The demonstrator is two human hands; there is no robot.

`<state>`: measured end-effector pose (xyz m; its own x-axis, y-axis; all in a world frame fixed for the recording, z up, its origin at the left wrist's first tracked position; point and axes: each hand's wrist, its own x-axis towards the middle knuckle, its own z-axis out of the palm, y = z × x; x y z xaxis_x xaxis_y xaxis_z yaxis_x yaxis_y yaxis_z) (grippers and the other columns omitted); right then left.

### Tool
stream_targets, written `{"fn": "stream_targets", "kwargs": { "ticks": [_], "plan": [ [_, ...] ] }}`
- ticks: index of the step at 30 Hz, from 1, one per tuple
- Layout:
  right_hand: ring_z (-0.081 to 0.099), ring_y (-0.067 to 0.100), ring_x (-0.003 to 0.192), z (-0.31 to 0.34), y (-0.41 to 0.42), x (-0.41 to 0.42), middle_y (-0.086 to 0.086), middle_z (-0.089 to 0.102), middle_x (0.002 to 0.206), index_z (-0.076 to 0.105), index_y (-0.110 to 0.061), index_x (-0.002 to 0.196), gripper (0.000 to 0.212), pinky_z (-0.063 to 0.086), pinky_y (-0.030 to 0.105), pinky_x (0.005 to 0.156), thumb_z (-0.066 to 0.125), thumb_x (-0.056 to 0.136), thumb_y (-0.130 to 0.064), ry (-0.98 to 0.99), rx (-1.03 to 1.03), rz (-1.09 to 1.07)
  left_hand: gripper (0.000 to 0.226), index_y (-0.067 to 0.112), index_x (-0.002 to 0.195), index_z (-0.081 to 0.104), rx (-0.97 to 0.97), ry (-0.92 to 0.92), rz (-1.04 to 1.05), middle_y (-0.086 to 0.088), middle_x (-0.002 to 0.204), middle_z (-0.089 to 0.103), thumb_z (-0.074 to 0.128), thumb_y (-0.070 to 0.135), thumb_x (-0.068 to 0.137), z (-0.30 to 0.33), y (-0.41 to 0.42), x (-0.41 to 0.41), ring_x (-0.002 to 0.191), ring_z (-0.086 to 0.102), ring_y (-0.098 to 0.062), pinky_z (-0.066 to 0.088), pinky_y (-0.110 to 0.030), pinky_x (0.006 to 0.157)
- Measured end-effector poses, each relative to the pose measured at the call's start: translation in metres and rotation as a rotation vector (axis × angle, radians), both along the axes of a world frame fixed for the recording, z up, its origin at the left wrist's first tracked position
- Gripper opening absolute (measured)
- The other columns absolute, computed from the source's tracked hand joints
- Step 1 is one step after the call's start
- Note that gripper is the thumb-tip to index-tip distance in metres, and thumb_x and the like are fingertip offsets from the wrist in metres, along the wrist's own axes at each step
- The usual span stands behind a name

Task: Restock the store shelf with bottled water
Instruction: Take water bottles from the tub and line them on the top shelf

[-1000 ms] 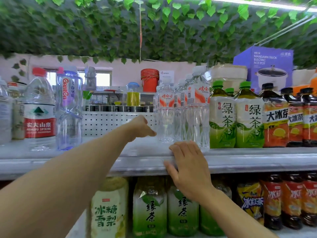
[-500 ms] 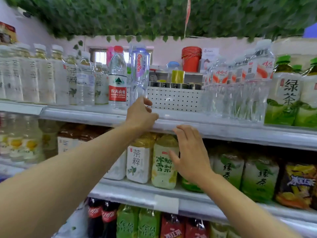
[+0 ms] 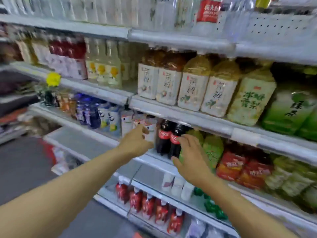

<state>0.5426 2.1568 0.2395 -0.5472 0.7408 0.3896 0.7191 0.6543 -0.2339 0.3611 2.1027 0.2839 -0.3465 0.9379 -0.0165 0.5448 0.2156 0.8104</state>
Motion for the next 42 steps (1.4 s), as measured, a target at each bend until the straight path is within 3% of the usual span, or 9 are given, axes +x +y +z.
{"fn": "stream_targets", "kwargs": {
  "ticks": [2,5,8,12,18,32,42],
  "plan": [
    [0.033,0.032,0.131,-0.03,-0.018,-0.02,0.012,0.035,0.14,0.043,-0.006,0.135,0.059,0.028,0.038,0.11,0.059,0.083,-0.03,-0.038,-0.109,0.022,0.039,0.017,0.113,0.047,-0.114,0.011,0.024,-0.004,0.11,0.052,0.071,0.022,0.082,-0.035,-0.021,-0.024,0.097,0.054,-0.022,0.044,-0.028,0.078],
    [0.033,0.027,0.131,-0.075,-0.038,-0.044,0.007,0.025,0.145,0.035,-0.011,0.139,0.06,0.033,0.033,0.106,0.058,0.088,-0.028,-0.065,-0.243,0.068,0.043,0.015,0.116,0.048,-0.213,0.024,0.054,-0.005,0.111,0.054,0.071,0.02,0.08,-0.084,-0.05,-0.051,0.095,0.054,-0.023,0.043,-0.025,0.077],
    [0.039,0.028,0.125,-0.117,-0.06,-0.064,0.009,0.031,0.14,0.039,-0.01,0.136,0.057,0.041,0.035,0.098,0.061,0.086,-0.025,-0.088,-0.311,0.104,0.043,0.012,0.117,0.052,-0.274,0.073,0.098,-0.004,0.106,0.057,0.07,0.019,0.079,-0.131,-0.078,-0.068,0.096,0.056,-0.022,0.037,-0.021,0.073],
    [0.048,0.03,0.114,-0.17,-0.082,-0.083,0.009,0.043,0.126,0.047,-0.008,0.126,0.05,0.044,0.036,0.091,0.065,0.08,-0.018,-0.107,-0.382,0.167,0.045,0.013,0.12,0.049,-0.383,0.061,0.127,-0.006,0.117,0.057,0.069,0.022,0.081,-0.193,-0.11,-0.086,0.103,0.056,-0.024,0.042,-0.026,0.082],
    [0.041,0.028,0.124,-0.258,-0.102,-0.095,0.01,0.039,0.136,0.043,-0.007,0.132,0.053,0.038,0.035,0.1,0.063,0.086,-0.023,-0.217,-0.507,0.232,0.048,0.01,0.121,0.049,-0.5,0.012,0.201,-0.011,0.118,0.055,0.071,0.019,0.08,-0.289,-0.15,-0.095,0.106,0.055,-0.026,0.043,-0.028,0.087],
    [0.04,0.032,0.128,-0.506,-0.126,-0.109,0.015,0.039,0.138,0.042,-0.004,0.136,0.057,0.035,0.036,0.104,0.063,0.087,-0.023,-0.393,-0.751,0.304,0.046,0.014,0.117,0.05,-0.613,-0.066,0.397,-0.008,0.111,0.059,0.072,0.02,0.076,-0.531,-0.216,-0.086,0.097,0.057,-0.025,0.048,-0.039,0.087],
    [0.038,0.023,0.13,-0.694,-0.134,-0.135,0.008,0.04,0.14,0.037,-0.008,0.139,0.056,0.034,0.028,0.101,0.059,0.091,-0.026,-0.385,-0.867,0.27,0.05,0.015,0.124,0.045,-0.637,-0.027,0.392,-0.006,0.121,0.053,0.069,0.022,0.081,-0.696,-0.209,-0.087,0.107,0.054,-0.024,0.046,-0.041,0.091]
  ]
}}
